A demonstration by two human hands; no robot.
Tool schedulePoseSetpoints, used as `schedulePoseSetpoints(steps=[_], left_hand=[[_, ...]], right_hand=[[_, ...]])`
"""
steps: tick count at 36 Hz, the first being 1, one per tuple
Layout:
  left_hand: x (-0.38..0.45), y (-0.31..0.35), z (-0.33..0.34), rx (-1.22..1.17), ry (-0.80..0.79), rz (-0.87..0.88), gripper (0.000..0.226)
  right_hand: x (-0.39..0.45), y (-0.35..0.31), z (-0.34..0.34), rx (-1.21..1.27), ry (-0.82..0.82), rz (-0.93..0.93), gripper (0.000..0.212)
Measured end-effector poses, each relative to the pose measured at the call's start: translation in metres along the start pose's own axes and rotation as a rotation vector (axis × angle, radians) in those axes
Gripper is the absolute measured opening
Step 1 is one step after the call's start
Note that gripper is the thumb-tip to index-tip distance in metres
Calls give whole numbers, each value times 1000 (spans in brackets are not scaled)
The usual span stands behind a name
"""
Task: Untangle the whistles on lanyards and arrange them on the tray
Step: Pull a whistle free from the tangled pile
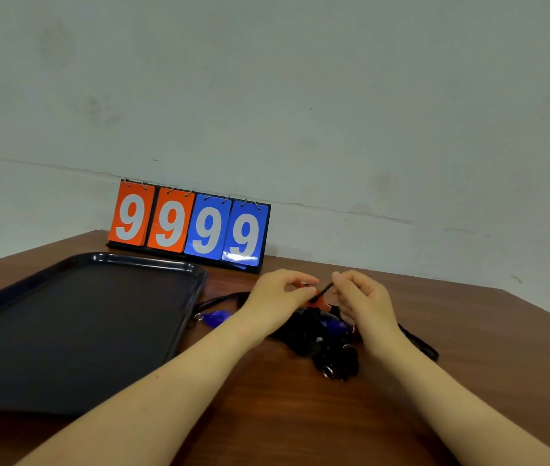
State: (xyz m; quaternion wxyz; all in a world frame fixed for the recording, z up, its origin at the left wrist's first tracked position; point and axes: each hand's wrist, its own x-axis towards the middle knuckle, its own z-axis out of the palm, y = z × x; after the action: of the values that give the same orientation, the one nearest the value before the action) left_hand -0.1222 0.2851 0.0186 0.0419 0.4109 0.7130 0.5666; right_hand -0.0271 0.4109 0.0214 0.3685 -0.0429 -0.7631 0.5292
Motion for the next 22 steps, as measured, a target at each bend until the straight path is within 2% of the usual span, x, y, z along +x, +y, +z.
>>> schedulePoseSetpoints(steps=[4, 9, 18, 22], left_hand=[[-5, 7, 3, -347, -115, -46, 19], [-9, 14, 6, -670, -205, -48, 22], [-10, 10, 14, -997, -91, -127, 17], [-5, 10, 10, -1055, 21, -142, 21]], right_hand=[[6, 2, -8, 148, 56, 109, 35], [6, 3, -6, 179, -30, 118, 35], [11, 9, -3, 288, -106, 320, 33], [6, 14, 1, 146, -172, 299, 30]])
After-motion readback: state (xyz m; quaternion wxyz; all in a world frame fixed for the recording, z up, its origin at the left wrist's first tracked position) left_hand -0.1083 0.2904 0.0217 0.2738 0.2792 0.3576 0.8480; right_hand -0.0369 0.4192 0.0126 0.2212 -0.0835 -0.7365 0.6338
